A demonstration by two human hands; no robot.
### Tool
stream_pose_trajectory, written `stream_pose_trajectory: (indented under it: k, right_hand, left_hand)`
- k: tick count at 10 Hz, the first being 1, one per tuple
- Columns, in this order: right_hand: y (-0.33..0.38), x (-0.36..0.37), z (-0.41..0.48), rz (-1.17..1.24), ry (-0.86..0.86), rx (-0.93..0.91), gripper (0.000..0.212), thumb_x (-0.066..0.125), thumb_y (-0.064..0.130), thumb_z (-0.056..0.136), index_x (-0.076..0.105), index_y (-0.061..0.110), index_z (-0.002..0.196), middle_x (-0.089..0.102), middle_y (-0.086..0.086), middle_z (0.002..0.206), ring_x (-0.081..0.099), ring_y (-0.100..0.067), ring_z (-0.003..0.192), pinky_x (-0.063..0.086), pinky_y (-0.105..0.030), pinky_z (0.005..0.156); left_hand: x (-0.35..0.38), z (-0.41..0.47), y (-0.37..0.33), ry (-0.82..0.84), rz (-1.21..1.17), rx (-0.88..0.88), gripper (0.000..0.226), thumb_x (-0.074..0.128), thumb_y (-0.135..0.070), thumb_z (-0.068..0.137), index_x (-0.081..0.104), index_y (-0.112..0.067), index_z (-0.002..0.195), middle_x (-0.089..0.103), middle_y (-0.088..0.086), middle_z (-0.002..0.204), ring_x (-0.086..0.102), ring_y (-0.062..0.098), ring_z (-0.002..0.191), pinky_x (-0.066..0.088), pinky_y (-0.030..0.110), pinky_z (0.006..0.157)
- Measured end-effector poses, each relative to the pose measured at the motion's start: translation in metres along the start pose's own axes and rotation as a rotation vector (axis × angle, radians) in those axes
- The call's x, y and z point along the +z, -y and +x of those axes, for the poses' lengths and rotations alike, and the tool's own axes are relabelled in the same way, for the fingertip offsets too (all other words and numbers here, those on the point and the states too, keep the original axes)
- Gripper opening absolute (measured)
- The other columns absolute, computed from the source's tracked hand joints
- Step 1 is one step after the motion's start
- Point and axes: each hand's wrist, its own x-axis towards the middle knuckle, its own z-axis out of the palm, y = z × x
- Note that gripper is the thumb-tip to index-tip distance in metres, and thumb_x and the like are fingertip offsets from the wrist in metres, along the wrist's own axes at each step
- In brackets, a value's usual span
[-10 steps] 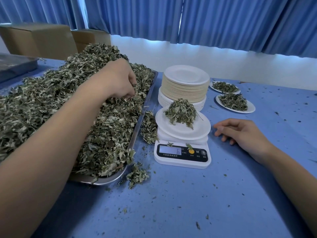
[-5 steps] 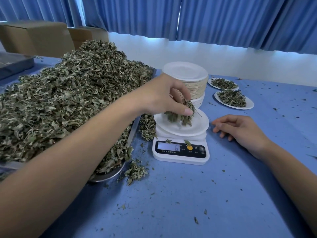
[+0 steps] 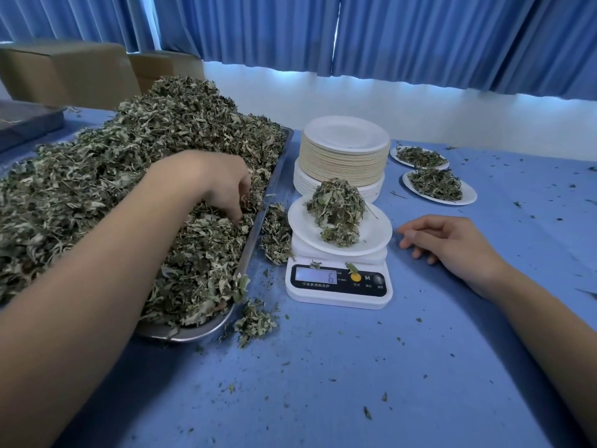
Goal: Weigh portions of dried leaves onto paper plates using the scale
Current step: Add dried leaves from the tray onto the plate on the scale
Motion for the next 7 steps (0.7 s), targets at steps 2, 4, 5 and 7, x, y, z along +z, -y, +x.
stream_pose_trajectory:
  k: [2, 4, 5, 7]
  right_hand:
    - [0.001, 0.0, -0.001, -0.006, -0.001, 0.001, 0.012, 0.066, 0.013, 0.098, 0.077, 0.014, 0.101, 0.078, -0.005, 0.088, 0.063, -0.008, 0.065, 0.048, -0.014, 0.054]
    - [0.0, -0.001, 0.0, -0.003, 0.004, -0.002, 0.011, 0.067, 0.015, 0.098, 0.078, 0.016, 0.101, 0.078, -0.005, 0.088, 0.064, -0.008, 0.066, 0.048, -0.014, 0.055]
    - [-0.001, 0.0, 0.0, -0.005, 0.004, -0.006, 0.011, 0.067, 0.015, 0.098, 0.078, 0.016, 0.1, 0.078, -0.005, 0.087, 0.064, -0.008, 0.066, 0.048, -0.014, 0.055]
    - [-0.001, -0.001, 0.0, -0.008, 0.005, -0.006, 0.011, 0.067, 0.016, 0.098, 0.078, 0.016, 0.1, 0.078, -0.005, 0.087, 0.064, -0.008, 0.066, 0.048, -0.014, 0.055]
  left_hand:
    - [0.004, 0.007, 0.011, 0.031, 0.013, 0.04, 0.019, 0.078, -0.016, 0.086, 0.068, -0.017, 0.101, 0.058, -0.004, 0.089, 0.052, 0.014, 0.075, 0.04, 0.028, 0.068]
    - [-0.003, 0.008, 0.011, -0.273, -0.18, -0.027, 0.018, 0.079, -0.006, 0.082, 0.071, -0.021, 0.085, 0.065, -0.002, 0.096, 0.055, 0.012, 0.076, 0.045, 0.034, 0.074]
    - [-0.01, 0.008, 0.011, -0.436, -0.244, -0.015, 0.022, 0.079, -0.004, 0.079, 0.071, -0.025, 0.08, 0.065, -0.003, 0.089, 0.059, 0.015, 0.075, 0.045, 0.032, 0.07]
    - [-0.016, -0.009, -0.013, -0.489, -0.548, 0.225, 0.02, 0.086, -0.013, 0.076, 0.075, -0.027, 0.086, 0.068, -0.007, 0.074, 0.064, 0.009, 0.067, 0.047, 0.021, 0.057]
